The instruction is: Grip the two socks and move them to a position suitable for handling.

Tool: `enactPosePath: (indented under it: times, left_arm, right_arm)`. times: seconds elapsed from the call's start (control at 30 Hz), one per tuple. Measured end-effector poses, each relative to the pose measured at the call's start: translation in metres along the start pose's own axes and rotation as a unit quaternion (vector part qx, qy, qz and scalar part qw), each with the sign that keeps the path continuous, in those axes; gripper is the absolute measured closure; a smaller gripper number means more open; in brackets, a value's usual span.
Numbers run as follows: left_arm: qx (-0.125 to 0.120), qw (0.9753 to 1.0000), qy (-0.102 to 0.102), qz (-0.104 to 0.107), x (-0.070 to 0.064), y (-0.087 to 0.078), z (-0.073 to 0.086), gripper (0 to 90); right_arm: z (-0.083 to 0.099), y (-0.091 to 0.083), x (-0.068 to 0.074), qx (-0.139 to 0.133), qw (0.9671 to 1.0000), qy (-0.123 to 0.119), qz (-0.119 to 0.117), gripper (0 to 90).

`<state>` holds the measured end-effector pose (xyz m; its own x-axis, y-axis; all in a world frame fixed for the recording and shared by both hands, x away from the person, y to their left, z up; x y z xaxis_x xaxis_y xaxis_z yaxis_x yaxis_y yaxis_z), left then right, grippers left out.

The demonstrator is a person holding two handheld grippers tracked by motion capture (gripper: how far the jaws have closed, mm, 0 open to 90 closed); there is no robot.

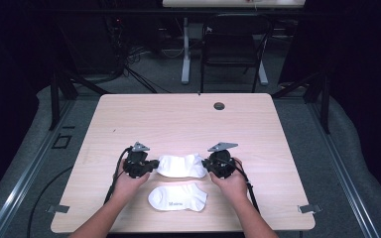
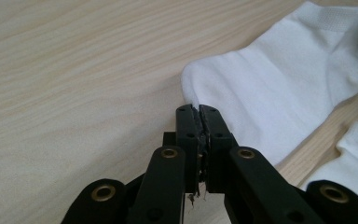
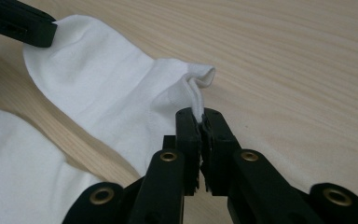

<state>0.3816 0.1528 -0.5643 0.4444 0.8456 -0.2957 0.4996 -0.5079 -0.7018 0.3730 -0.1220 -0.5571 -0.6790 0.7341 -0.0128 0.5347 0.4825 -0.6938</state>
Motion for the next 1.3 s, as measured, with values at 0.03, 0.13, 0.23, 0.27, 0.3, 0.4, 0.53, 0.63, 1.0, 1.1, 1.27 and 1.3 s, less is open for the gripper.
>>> enactPosePath:
  times: [0.03,0.13,0.23,0.27,0.3,0.4,0.53,0.63,1.0,1.1,1.27,1.3]
  left_arm:
    - [-0.002,1.0000,0.001,0.002,0.000,-0.002,0.000,87.6]
    - [-0.007,1.0000,-0.002,0.006,-0.001,-0.006,0.000,87.6]
    - [-0.011,0.9999,0.001,0.008,-0.003,-0.012,0.000,87.6]
    - [-0.013,0.9999,0.002,0.011,-0.004,-0.014,0.000,87.6]
    - [-0.015,0.9998,0.004,0.012,-0.004,-0.016,0.000,87.6]
    - [-0.020,0.9996,0.006,0.017,-0.007,-0.022,0.001,87.6]
    - [-0.025,0.9993,0.012,0.025,-0.010,-0.030,0.003,87.6]
    - [-0.031,0.9990,0.013,0.029,-0.013,-0.035,0.007,87.7]
    - [-0.036,0.9982,0.006,0.048,-0.018,-0.053,0.023,87.7]
    - [-0.037,0.9980,0.009,0.050,-0.018,-0.057,0.027,87.7]
    - [-0.037,0.9978,0.002,0.055,-0.020,-0.065,0.040,87.7]
    - [-0.038,0.9977,0.001,0.055,-0.021,-0.066,0.042,87.7]
  right_arm:
    - [-0.001,-0.001,0.000,-0.006,1.0000,-0.001,0.000,86.2]
    - [-0.003,-0.004,0.001,-0.006,1.0000,-0.001,-0.003,86.2]
    - [-0.004,-0.008,0.003,-0.013,0.9999,-0.004,-0.003,86.2]
    - [-0.005,-0.009,0.004,-0.015,0.9999,-0.004,-0.004,86.2]
    - [-0.005,-0.011,0.005,-0.016,0.9999,-0.006,-0.004,86.2]
    - [-0.006,-0.014,0.008,-0.021,0.9997,-0.009,-0.006,86.3]
    - [-0.007,-0.021,0.015,-0.027,0.9994,-0.016,-0.013,86.3]
    - [-0.008,-0.026,0.020,-0.033,0.9991,-0.023,-0.014,86.3]
    - [-0.003,-0.041,0.034,-0.044,0.9982,-0.030,-0.027,86.3]
    - [0.000,-0.045,0.038,-0.044,0.9980,-0.033,-0.032,86.3]
    - [0.006,-0.050,0.045,-0.045,0.9976,-0.036,-0.038,86.4]
    - [0.008,-0.051,0.046,-0.046,0.9975,-0.035,-0.040,86.3]
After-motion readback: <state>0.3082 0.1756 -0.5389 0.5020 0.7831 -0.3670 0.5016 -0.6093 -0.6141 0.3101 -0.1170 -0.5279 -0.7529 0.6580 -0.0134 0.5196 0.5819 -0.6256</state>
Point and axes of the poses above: each handheld gripper's, and its own axes: y roughly forward along the jaws, z roughly out of its underside, x roughly to its left, the point moved 2 cm from there along y, roughly forward along the jaws, and after that the axes turned 10 degrees about -y, right-handed, at the moved point
